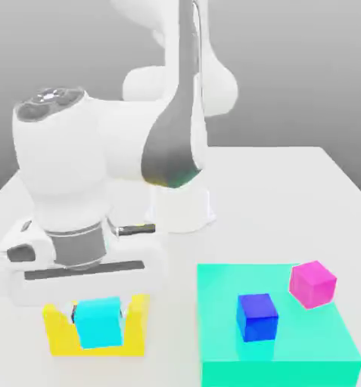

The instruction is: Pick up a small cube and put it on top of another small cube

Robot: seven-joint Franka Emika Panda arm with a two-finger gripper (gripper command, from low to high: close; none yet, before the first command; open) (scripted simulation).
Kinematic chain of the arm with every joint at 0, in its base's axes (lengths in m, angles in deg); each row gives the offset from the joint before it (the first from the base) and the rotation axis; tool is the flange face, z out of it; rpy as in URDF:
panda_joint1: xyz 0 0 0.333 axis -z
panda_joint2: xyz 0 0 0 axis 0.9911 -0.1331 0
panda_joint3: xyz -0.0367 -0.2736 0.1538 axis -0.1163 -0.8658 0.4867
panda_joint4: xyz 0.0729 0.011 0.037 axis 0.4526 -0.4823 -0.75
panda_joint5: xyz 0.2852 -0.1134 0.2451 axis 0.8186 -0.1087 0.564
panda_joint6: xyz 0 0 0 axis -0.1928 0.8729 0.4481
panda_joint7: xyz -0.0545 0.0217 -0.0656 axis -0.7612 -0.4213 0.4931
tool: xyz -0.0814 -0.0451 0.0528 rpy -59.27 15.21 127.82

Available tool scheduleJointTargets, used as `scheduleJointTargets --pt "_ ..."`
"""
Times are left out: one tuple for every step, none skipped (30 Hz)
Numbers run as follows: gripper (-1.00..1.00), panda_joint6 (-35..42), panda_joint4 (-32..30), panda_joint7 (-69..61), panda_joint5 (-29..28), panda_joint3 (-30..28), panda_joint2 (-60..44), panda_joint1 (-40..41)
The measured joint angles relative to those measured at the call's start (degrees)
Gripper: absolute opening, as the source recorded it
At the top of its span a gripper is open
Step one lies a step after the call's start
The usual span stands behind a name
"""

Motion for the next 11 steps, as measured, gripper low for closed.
scheduleJointTargets --pt "-1.00 0.94 -0.75 -0.67 -1.19 1.45 1.92 -2.94" --pt "-1.00 2.03 -1.50 -1.42 -2.52 3.02 4.04 -6.00" --pt "-1.00 2.97 -2.23 -2.34 -4.00 4.39 6.03 -9.34" --pt "-1.00 2.59 -3.01 -3.17 -5.20 5.20 6.71 -12.66" --pt "-1.00 1.15 -3.71 -3.62 -5.76 4.93 6.11 -15.20" --pt "-1.00 -0.79 -4.37 -3.89 -5.96 4.47 4.87 -17.11" --pt "1.00 -2.91 -4.98 -4.18 -5.87 3.44 3.39 -18.14" --pt "1.00 -2.91 -4.98 -4.18 -5.87 3.44 3.39 -16.90" --pt "1.00 -2.91 -4.98 -4.18 -5.87 3.44 3.39 -16.77" --pt "1.00 -2.91 -4.98 -4.18 -5.87 3.44 3.39 -16.75" --pt "1.00 -2.91 -4.98 -4.18 -5.87 3.44 3.39 -16.75"
